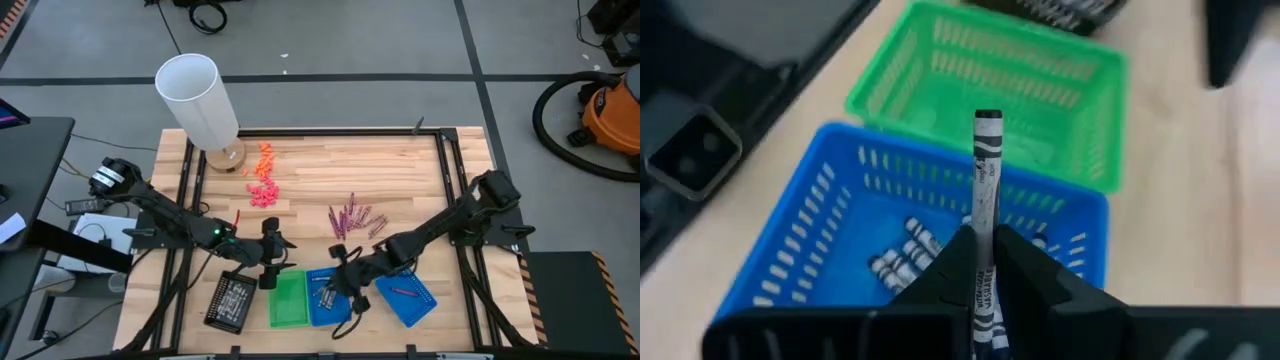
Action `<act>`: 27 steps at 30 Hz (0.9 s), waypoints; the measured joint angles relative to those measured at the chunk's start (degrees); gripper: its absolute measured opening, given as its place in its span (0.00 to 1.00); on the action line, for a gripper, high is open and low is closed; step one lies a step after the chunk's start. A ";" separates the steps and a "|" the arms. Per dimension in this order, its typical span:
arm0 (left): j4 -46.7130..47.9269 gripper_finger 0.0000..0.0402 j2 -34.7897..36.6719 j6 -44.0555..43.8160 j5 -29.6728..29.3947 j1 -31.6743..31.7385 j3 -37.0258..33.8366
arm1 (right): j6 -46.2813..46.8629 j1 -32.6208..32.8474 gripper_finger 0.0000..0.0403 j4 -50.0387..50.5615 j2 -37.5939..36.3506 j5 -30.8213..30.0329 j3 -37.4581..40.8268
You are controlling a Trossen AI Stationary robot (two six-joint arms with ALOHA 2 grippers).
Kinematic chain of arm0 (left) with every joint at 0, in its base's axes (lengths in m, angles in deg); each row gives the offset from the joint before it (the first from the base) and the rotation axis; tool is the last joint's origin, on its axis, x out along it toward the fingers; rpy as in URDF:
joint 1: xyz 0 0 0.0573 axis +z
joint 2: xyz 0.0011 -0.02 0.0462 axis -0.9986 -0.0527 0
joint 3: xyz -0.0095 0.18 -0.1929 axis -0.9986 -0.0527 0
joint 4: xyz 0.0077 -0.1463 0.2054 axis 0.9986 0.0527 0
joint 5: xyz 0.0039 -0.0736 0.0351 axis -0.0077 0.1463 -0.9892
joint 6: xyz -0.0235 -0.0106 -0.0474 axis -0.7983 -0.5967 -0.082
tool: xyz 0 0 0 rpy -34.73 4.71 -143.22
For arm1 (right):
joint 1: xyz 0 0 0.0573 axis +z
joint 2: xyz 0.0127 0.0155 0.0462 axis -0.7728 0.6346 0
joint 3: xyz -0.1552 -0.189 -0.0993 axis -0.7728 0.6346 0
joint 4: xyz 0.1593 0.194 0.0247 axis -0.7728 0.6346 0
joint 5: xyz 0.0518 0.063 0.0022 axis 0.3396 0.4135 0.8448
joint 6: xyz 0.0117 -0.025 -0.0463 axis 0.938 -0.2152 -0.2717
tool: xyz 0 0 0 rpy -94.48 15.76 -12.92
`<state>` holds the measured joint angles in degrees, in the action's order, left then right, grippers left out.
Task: Sort crayons
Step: Put the black crayon into the left blue bin, then put the pink crayon into the green bin
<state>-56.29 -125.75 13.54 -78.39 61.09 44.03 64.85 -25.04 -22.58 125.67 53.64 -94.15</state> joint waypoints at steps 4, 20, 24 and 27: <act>1.31 0.59 0.00 -0.02 0.28 0.00 0.00 | -4.18 0.27 0.09 4.30 3.40 0.72 -3.20; 2.87 0.59 0.00 0.43 0.25 0.01 0.00 | -2.45 -0.67 0.37 27.41 -2.62 -13.00 -6.51; 3.22 0.59 0.00 1.79 0.24 0.00 0.00 | 2.08 -2.77 0.35 40.40 -3.87 -13.39 -6.47; 3.40 0.59 0.00 1.86 0.24 0.00 0.00 | 3.28 -4.23 0.33 46.55 -3.87 -11.38 -5.32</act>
<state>-52.89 -125.75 15.39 -78.15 61.09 44.03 68.13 -29.28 23.96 121.80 42.26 -99.47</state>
